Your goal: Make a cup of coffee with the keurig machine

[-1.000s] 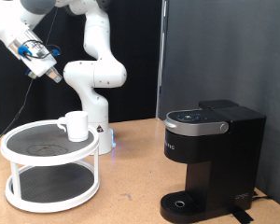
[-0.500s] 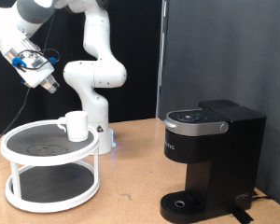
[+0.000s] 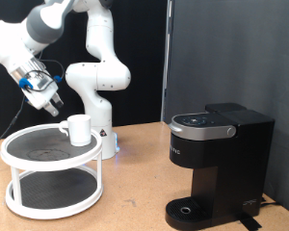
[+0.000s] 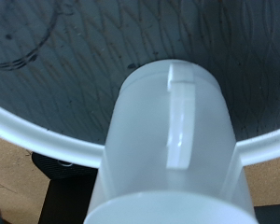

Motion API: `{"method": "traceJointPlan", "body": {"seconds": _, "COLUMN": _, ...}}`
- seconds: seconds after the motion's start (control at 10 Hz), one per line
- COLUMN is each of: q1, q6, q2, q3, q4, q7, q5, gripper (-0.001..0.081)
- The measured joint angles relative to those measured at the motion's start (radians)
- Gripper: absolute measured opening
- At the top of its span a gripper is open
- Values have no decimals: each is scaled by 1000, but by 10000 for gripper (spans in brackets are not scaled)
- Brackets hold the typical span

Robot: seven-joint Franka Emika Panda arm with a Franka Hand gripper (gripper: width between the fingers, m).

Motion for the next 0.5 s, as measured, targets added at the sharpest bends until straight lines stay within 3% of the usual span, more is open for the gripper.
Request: {"method": "traceJointPlan", "body": {"seconds": 0.5, "q1": 0, "q6": 103, "q2": 2, "q3": -1, "q4": -105, "q7": -52, "q5": -6, "gripper": 734}}
